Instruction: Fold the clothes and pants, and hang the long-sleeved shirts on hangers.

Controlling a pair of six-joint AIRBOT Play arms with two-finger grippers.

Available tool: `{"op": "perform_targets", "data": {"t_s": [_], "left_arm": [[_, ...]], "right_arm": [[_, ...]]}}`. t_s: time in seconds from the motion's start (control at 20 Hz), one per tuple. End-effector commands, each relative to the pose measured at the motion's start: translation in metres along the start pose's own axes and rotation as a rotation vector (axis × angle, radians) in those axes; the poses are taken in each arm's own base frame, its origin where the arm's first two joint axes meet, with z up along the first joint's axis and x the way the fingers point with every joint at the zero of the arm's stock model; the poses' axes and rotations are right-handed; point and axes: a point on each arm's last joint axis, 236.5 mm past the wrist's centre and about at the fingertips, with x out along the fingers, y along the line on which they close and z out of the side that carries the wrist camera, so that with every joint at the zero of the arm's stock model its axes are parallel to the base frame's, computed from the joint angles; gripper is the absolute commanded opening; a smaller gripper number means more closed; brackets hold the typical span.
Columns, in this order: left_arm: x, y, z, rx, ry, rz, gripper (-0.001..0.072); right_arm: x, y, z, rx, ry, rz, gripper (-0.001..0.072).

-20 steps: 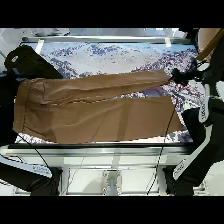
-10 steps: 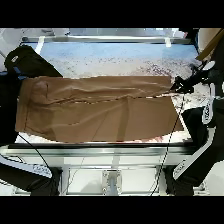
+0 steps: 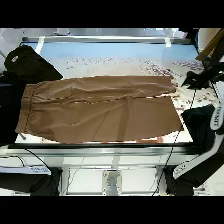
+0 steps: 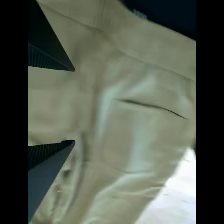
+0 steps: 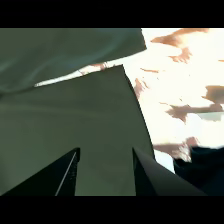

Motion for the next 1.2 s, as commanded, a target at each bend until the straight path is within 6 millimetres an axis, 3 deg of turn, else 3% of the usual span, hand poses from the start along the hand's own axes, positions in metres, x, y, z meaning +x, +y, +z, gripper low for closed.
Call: {"op": "perform_targets", "data": {"t_s": [0.0, 0.1, 0.25, 0.35, 0.45, 0.5, 0.65, 0.7, 0.75, 0.9, 1.15], "left_arm": [[-0.045, 0.035, -0.067, -0.108, 0.032, 0.037, 0.0471], [-0.05, 0.061, -0.11, -0.188, -0.017, 0.065, 0.0471], [-0.041, 0.11, -0.165, -0.384, -0.129, 0.13, 0.0471], [-0.023, 0.136, -0.199, -0.52, -0.161, 0.154, 0.0471], [-0.001, 0.15, -0.221, -0.585, -0.16, 0.158, 0.047], [0.005, 0.154, -0.222, -0.598, -0.18, 0.155, 0.0469], [0.004, 0.154, -0.188, -0.54, -0.325, 0.102, 0.0451], [0.003, 0.158, -0.18, -0.553, -0.36, 0.1, 0.0381], [0.003, 0.161, -0.175, -0.563, -0.382, 0.105, 0.0359], [0.016, 0.155, -0.162, -0.527, -0.395, 0.057, 0.036], [0.055, 0.153, -0.164, -0.504, -0.308, 0.059, 0.0385]], "right_arm": [[-0.052, -0.014, -0.03, 0.004, -0.063, -0.018, 0.0386], [-0.058, -0.018, -0.057, 0.032, -0.065, 0.02, 0.0386], [-0.053, -0.015, -0.089, 0.08, -0.057, 0.082, 0.0385], [-0.051, -0.012, -0.097, 0.088, -0.051, 0.093, 0.0385], [-0.053, -0.004, -0.094, 0.076, -0.067, 0.106, 0.0385], [-0.053, 0.001, -0.094, 0.069, -0.069, 0.118, 0.0385], [-0.051, 0.011, -0.092, 0.044, -0.064, 0.128, 0.0385], [-0.05, 0.014, -0.092, 0.038, -0.064, 0.129, 0.0384], [-0.05, 0.016, -0.09, 0.032, -0.069, 0.129, 0.0385], [-0.048, 0.022, -0.086, 0.02, -0.077, 0.13, 0.0385], [-0.049, 0.023, -0.091, 0.027, -0.059, 0.128, 0.0385]]}}
